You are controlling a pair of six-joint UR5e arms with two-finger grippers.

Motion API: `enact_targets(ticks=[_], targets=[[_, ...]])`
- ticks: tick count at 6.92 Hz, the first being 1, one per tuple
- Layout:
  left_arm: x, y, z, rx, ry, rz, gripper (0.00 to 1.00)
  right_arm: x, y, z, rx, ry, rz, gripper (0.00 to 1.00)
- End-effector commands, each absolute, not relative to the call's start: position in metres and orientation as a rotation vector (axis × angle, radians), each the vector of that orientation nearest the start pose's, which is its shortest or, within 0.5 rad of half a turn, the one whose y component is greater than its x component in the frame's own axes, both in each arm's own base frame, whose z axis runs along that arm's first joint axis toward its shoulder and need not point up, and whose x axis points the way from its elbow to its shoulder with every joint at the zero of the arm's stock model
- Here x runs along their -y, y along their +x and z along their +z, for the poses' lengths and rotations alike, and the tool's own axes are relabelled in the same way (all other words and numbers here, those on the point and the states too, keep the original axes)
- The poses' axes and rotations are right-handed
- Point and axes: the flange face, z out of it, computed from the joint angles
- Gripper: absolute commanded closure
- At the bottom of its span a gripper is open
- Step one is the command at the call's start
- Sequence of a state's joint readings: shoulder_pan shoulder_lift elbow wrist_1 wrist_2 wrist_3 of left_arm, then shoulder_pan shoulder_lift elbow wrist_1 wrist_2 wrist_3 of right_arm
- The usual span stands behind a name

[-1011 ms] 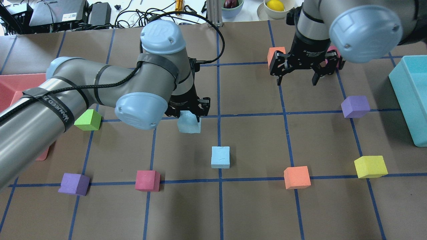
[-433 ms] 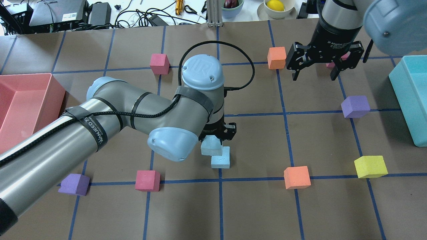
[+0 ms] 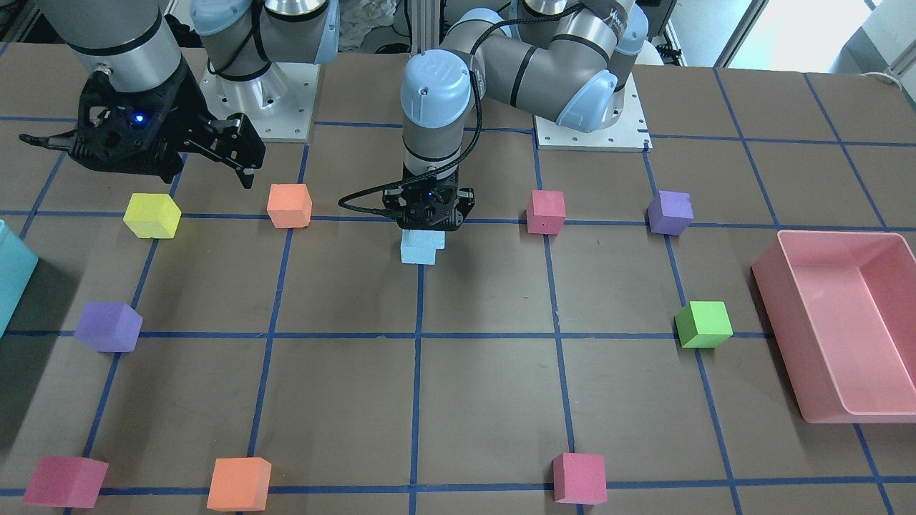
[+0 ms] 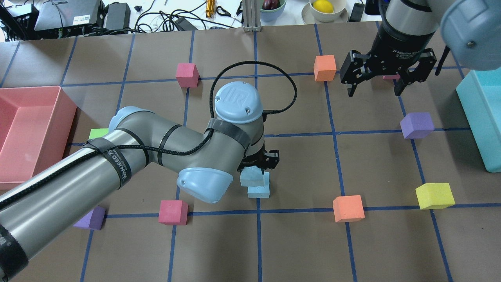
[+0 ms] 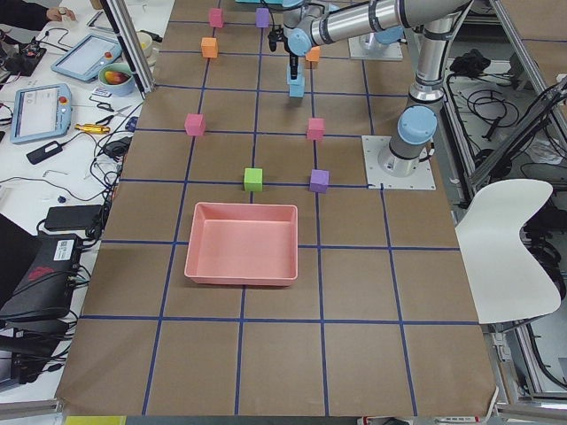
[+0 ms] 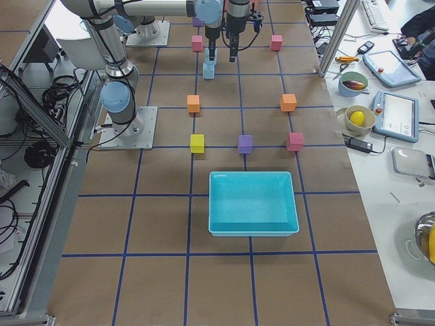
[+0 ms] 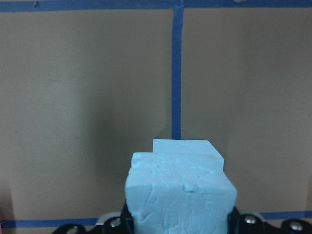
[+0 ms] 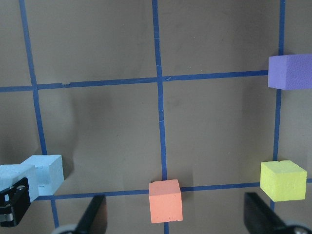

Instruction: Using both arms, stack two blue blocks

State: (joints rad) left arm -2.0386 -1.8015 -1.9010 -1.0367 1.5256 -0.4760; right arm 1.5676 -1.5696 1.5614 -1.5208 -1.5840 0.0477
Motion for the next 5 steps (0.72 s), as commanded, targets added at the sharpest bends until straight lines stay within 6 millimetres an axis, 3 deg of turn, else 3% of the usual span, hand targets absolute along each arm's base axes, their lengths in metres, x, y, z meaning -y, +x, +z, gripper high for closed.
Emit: enact_targets(ticks=[1,5], targets=[[0.405,-0.364,0.261,-3.169,-0.091,0.081,1.0,0.479,0.13,0.488,-3.153,0.082,0.067,0.0],[0.4,-0.373,0.25,-3.155,-0.07,0.106,1.0,0.474,0.129,0.489,-3.154,0.094,0.06,0.0]])
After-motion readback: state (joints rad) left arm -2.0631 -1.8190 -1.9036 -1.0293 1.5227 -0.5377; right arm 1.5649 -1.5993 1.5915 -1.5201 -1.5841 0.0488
